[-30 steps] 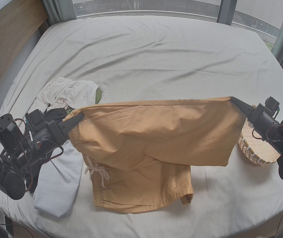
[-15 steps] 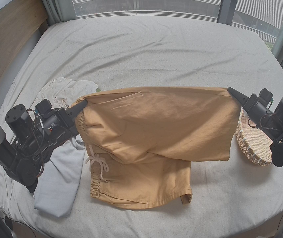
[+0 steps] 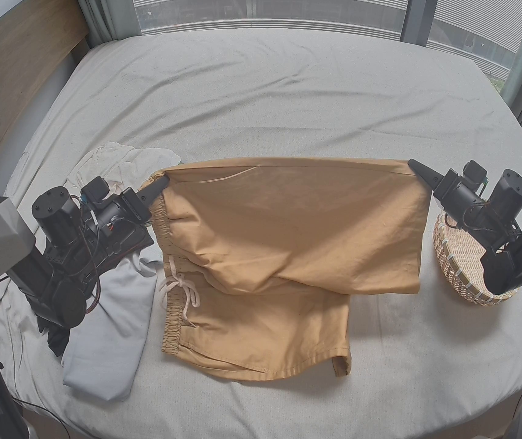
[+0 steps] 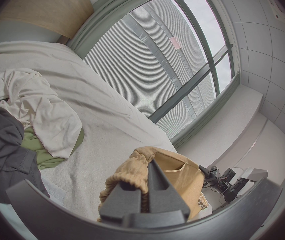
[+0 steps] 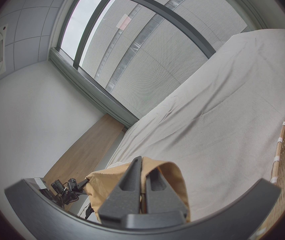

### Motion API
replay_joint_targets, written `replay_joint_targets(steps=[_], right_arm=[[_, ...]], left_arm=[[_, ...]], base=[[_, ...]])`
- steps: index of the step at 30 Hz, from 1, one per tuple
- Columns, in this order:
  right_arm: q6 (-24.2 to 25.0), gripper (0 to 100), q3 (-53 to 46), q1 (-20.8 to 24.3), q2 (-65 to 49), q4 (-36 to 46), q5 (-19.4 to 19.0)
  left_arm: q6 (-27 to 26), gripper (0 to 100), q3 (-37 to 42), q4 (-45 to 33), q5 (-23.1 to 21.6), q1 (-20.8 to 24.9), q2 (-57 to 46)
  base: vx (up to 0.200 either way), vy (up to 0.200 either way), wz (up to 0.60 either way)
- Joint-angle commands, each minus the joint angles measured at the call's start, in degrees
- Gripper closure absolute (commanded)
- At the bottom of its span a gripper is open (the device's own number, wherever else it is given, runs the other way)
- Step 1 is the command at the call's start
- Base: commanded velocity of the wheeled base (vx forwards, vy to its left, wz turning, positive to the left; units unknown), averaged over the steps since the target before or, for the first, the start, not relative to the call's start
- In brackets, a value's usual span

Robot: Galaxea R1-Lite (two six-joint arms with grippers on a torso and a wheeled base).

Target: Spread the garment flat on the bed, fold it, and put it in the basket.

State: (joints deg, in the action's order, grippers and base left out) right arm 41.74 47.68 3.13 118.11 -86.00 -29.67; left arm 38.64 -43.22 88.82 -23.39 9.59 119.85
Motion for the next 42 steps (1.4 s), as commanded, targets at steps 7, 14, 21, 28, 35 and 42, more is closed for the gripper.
replay_joint_targets(steps=[7,14,21,28,35,42], right_arm=[[0.01,100,7.78,-1.38,8.18,0.05,-0.12],[0.10,100,10.24,-1.38,9.94,-0.13,-1.88],[0.27,0,13.14,-2.08,11.44,-0.13,-1.44],[0.18,0,11.03,-2.52,9.94,-0.74,-1.44],[-0.17,0,1.01,-1.64,4.67,-2.24,-1.35],[-6.14,0,-14.10,0.65,0.27,-2.24,-1.53]], left_arm=[[0.12,100,-5.56,-0.14,0.72,-0.28,5.75],[1.35,100,-6.88,-0.14,0.72,-0.45,6.98],[2.49,0,-7.50,-0.49,0.72,-0.01,6.80],[3.72,0,-6.18,-1.72,2.30,-0.10,6.28],[3.63,0,-0.91,-1.63,2.48,0.07,3.99],[1.87,0,7.09,-0.93,2.21,-0.89,-0.75]], base=[[0.000,0.000,0.00],[0.000,0.000,0.00],[0.000,0.000,0.00],[0.000,0.000,0.00],[0.000,0.000,0.00],[0.000,0.000,0.00]])
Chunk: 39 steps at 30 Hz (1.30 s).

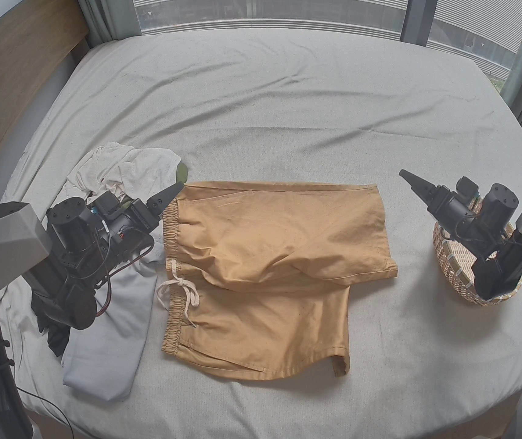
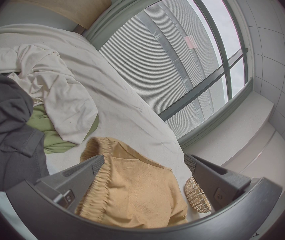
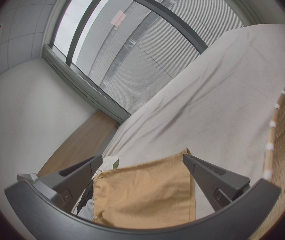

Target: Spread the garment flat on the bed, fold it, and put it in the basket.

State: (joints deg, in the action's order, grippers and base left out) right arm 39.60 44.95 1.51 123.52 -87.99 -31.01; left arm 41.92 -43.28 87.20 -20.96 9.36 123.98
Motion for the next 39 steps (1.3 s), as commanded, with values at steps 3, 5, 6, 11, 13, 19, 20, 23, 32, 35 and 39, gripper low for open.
replay_joint_targets(steps=[3,5,6,11,13,19,20,23,32,35,39], right_arm=[[-8.04,0,-19.11,4.38,-6.71,-0.25,-0.63],[-8.92,0,-20.69,4.99,-6.97,-0.25,-0.63],[-11.03,0,-24.29,6.75,-7.24,-0.25,-0.54],[-15.86,0,-30.62,10.09,-6.62,-0.25,-0.10],[-17.27,0,-32.29,11.14,-6.09,-0.16,-0.19],[-18.76,0,-33.08,13.08,-1.79,-0.25,0.69],[-18.76,0,-32.91,13.78,-0.91,-0.25,1.48],[-18.76,0,-31.94,14.31,1.03,-0.25,2.36],[-18.94,0,-28.86,15.36,4.81,-0.25,2.71],[-18.94,0,-27.37,15.45,7.27,-0.25,3.77],[-18.94,0,-24.91,15.63,9.38,-0.25,4.12]], left_arm=[[-3.52,0,12.51,1.57,-1.63,-0.66,-8.84],[-3.52,0,15.85,1.57,-4.09,-0.92,-11.74],[-3.52,0,17.17,1.57,-5.59,-1.36,-12.80],[-4.57,0,19.81,1.48,-12.09,-2.42,-14.82],[-6.42,0,20.95,1.48,-12.44,-2.42,-14.55],[-7.21,0,21.13,1.57,-12.62,-2.95,-14.12],[-7.21,0,21.22,1.57,-12.53,-2.95,-14.29],[-7.29,0,21.30,1.57,-12.53,-2.59,-14.20],[-7.56,0,22.45,1.57,-12.27,-0.75,-12.80],[-7.47,0,22.53,1.57,-12.27,-0.66,-12.88],[-7.38,0,22.45,1.57,-12.27,-0.66,-12.80]], base=[[0.000,0.000,0.00],[0.000,0.000,0.00],[0.000,0.000,0.00],[0.000,0.000,0.00],[0.000,0.000,0.00],[0.000,0.000,0.00],[0.000,0.000,0.00],[0.000,0.000,0.00],[0.000,0.000,0.00],[0.000,0.000,0.00],[0.000,0.000,0.00]])
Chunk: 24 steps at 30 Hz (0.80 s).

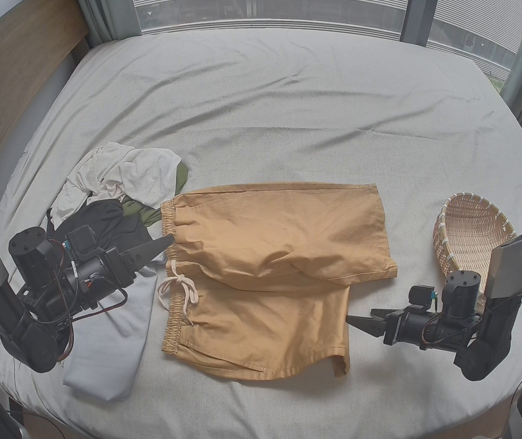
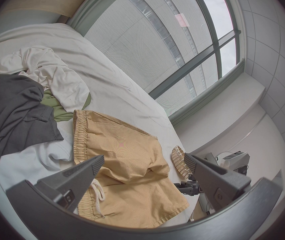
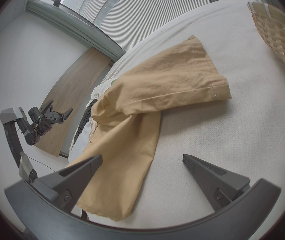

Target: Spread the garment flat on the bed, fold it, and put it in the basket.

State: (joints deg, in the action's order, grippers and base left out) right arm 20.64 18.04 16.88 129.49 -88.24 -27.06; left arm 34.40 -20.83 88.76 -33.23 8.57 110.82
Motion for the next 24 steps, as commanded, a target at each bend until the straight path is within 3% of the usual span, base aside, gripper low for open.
replay_joint_targets(steps=[1,15,16,24], right_arm=[[0.02,0,2.61,0.43,3.75,-0.01,0.17],[0.46,0,10.52,5.53,7.97,0.08,2.98],[0.46,100,10.52,5.62,7.97,0.08,3.16],[0.72,100,9.12,5.97,6.92,-0.09,3.95]], left_arm=[[0.14,0,-0.08,0.01,0.01,0.13,0.36],[0.23,0,-0.52,0.01,0.01,0.04,0.27],[0.23,0,-0.52,0.10,0.01,0.13,0.27],[0.23,0,-0.44,0.01,0.01,0.31,0.53]], base=[[0.000,0.000,0.00],[0.000,0.000,0.00],[0.000,0.000,0.00],[0.000,0.000,0.00]])
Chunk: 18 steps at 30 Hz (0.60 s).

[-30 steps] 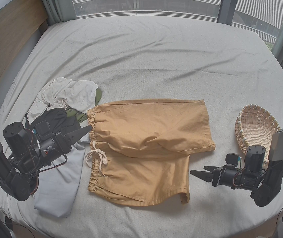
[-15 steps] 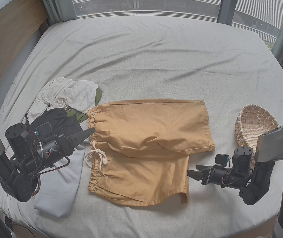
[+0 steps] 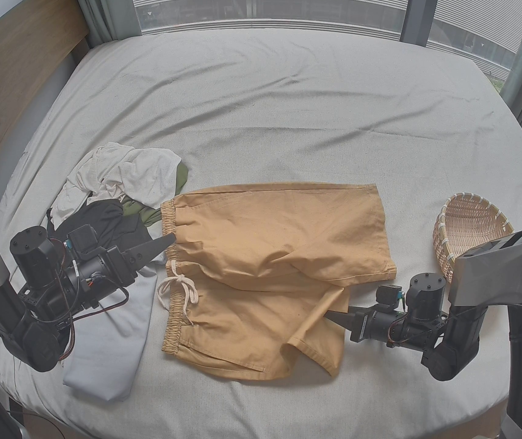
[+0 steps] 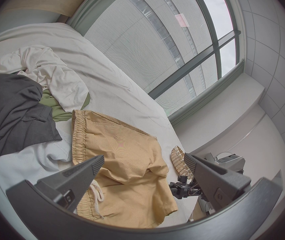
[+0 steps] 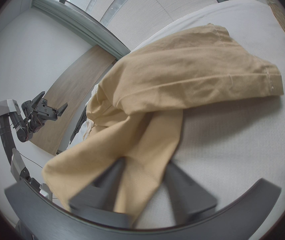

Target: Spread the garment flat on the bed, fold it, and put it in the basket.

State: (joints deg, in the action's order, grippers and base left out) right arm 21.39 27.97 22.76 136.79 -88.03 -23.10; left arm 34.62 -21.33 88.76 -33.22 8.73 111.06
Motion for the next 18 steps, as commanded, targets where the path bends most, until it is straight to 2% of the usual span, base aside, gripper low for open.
replay_joint_targets(steps=[1,10,18], right_arm=[[-0.04,100,-2.21,0.09,-1.88,-0.30,0.07],[-0.04,100,-13.99,0.09,-13.83,-0.21,2.45],[-0.12,100,-20.32,-0.35,-19.72,-0.21,2.53]], left_arm=[[0.01,0,0.06,0.10,0.00,0.24,0.83],[0.01,0,-0.20,0.10,0.00,0.24,1.18],[0.01,0,-0.20,0.10,0.00,0.59,1.00]], base=[[0.000,0.000,0.00],[0.000,0.000,0.00],[0.000,0.000,0.00]])
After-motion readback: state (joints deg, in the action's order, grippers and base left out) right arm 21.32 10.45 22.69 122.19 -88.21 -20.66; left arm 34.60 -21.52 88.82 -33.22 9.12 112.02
